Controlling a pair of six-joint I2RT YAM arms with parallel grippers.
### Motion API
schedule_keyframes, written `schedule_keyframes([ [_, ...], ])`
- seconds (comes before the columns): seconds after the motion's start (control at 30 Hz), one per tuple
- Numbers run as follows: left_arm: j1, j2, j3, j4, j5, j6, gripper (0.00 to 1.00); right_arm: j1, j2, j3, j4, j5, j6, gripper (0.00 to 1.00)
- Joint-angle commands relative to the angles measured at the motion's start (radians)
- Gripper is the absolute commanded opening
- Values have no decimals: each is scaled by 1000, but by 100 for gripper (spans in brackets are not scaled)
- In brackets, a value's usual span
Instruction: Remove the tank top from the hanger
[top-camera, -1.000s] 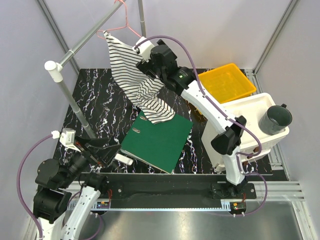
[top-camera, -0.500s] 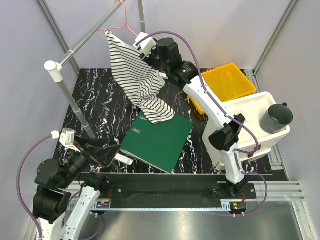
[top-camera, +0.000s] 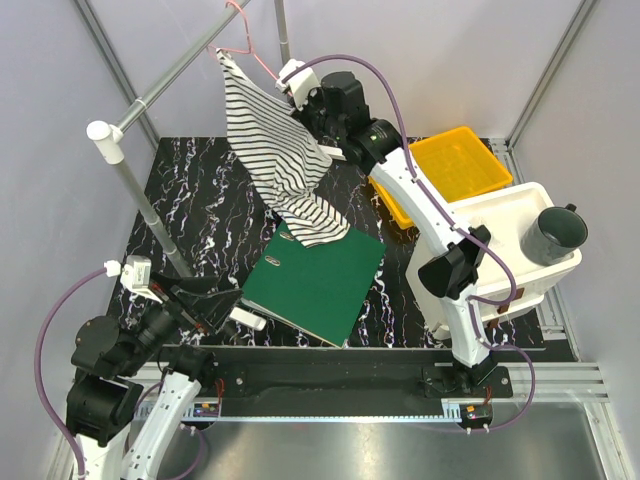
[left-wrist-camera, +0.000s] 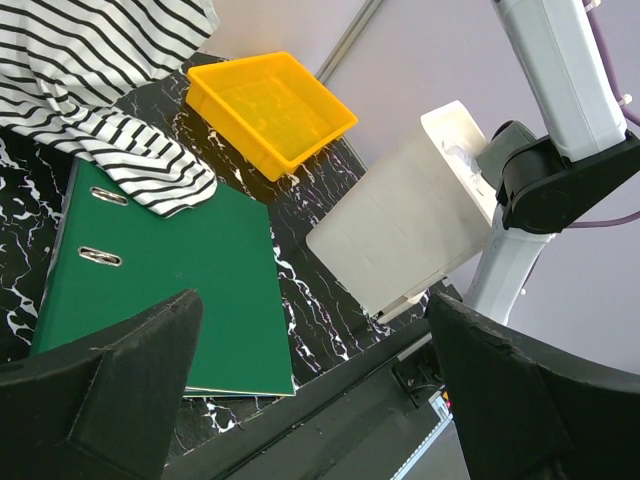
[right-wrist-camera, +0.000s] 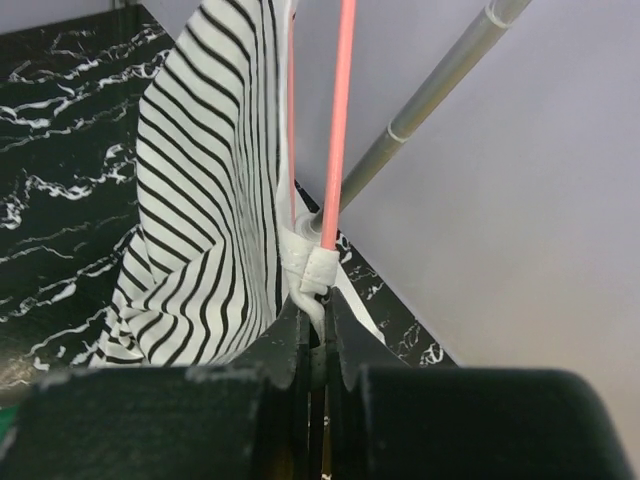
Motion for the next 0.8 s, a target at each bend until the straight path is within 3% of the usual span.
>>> schedule_keyframes([
  [0.0, -2, 3, 14, 21, 29, -11, 99, -5, -4, 77, 29, -31, 95, 0],
  [0.43, -2, 31, 15, 68, 83, -60, 99, -5, -82, 105, 75, -77, 451, 0],
  [0.77, -3, 120, -52, 246, 235, -220, 99, -5, -179, -33, 312, -39, 566, 0],
])
